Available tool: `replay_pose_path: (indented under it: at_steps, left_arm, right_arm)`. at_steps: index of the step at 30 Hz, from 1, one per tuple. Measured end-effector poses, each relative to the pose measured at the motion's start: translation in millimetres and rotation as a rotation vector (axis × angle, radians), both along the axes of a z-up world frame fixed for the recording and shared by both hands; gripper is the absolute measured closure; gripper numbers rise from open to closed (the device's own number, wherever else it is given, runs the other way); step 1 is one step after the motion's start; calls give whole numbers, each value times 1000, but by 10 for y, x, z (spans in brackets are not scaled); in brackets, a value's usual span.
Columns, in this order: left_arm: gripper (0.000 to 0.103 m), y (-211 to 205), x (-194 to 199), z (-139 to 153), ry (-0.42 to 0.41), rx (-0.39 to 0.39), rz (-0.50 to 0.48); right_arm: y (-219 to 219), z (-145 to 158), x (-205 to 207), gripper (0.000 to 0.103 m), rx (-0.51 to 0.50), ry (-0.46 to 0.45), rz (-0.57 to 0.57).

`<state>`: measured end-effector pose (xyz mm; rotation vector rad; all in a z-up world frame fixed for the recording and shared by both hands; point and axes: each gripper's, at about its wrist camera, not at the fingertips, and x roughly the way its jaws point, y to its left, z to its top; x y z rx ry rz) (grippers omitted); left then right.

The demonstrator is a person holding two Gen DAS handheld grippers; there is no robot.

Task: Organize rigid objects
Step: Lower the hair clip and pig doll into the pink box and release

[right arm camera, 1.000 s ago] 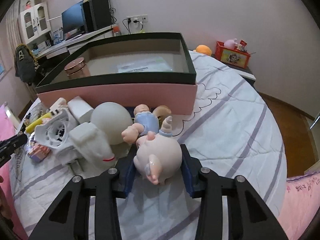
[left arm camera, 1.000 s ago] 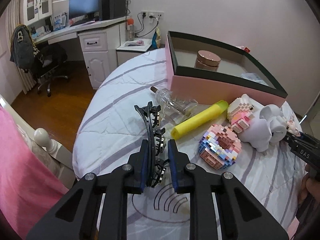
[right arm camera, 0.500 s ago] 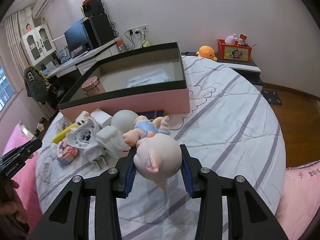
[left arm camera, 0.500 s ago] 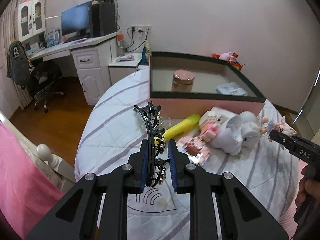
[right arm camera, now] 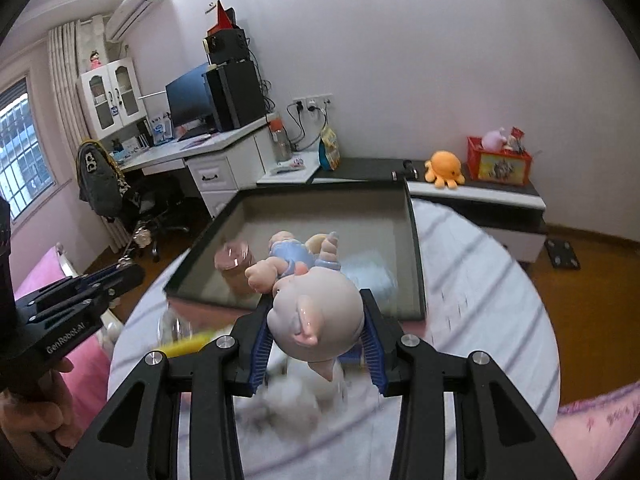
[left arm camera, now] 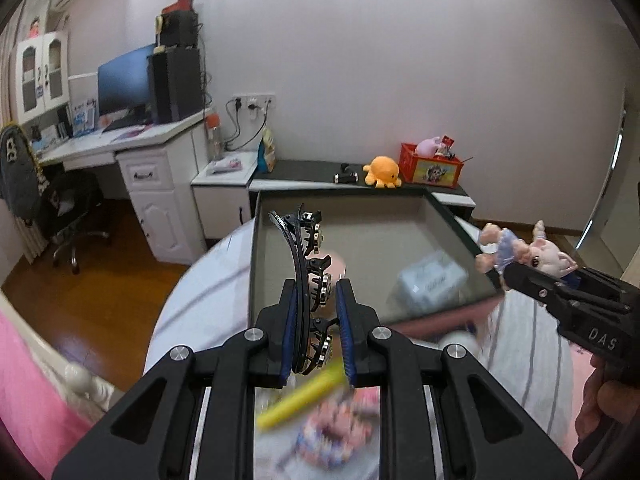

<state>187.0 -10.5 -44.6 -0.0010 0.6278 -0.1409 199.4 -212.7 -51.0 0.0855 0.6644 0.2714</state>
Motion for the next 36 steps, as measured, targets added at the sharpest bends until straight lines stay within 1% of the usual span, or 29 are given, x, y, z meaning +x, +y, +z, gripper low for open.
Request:
replay_pose_path:
  at_steps: [3,6,8,11,12,14,16,20,21,22,23,24,25,26,27,29,30,31,32,33,36]
  left_arm:
    - [84,-110,338,47,1,7,-17]
    - [84,-222,702,10,32,-4,-41]
    - [84,-303,955,-61,59,6,-56]
    - [84,-383,1360,-261,138,5,-67]
    - [84,-382,1494,-341,175,-12,-70]
    - [84,-400,1645,-447,208,-8,-72]
    - [84,-416,1775,-535,240,1,-77]
    - [82,-417,1872,-619,279,10,-79]
    - [77,-427,1877,-640,292,15,-77]
    - [59,-439,1867,-653,299,21,-71]
    - [40,-414,1859,-651,294,27,-65]
    - [36,-398,1830,-637,279,48,-38]
    - [30,-365,1810,-627,271,57,-25]
    - [26,-321,1778,-607,264,51,-17]
    - [19,-278,1746,-587,259,37,-15]
    - [11,-186,1656,-520,237,22,2]
    - [9,-154,1572,-464,214,20,7]
    - [8,-123,1490,-409,194,23,15]
    - [3,-98,1421,-370,180,22,19]
    - [0,-72,1328,-318,162,16,22]
    - [0,-10,1052,-160,106,18,42]
  right_arm:
    - [37,8,327,62,3,13,4]
    - [93,-50,670,62,-14,40,2]
    - [114,-162,971,62,-26,84,-2]
    - [152,-334,1270,62,-59,138,-8]
    - [160,-393,1339,62,-69,153,-11]
    - [199,-506,1474,62,-89,187,-10]
    - [229,-564,1529,62,-113,202,-9]
    - [260,-623,1586,62,-138,227,-11]
    - [266,-632,1590,62,-149,231,-15]
    - [266,-635,1597,59,-156,236,-17]
    - [255,-632,1580,51,-150,234,-17]
    - [248,-614,1558,48,-152,231,-27]
    - [220,-605,1539,38,-149,229,-29]
    - [204,-590,1526,24,-147,225,-33]
    - [183,-561,1487,20,-149,212,-46]
    - [157,-503,1421,16,-141,200,-51]
    - [146,-478,1385,13,-140,197,-60]
    - [125,-452,1348,0,-137,187,-71]
    - [100,-424,1306,0,-128,174,-82]
    - [83,-405,1285,0,-122,170,-92]
    - [15,-315,1095,0,-91,138,-132]
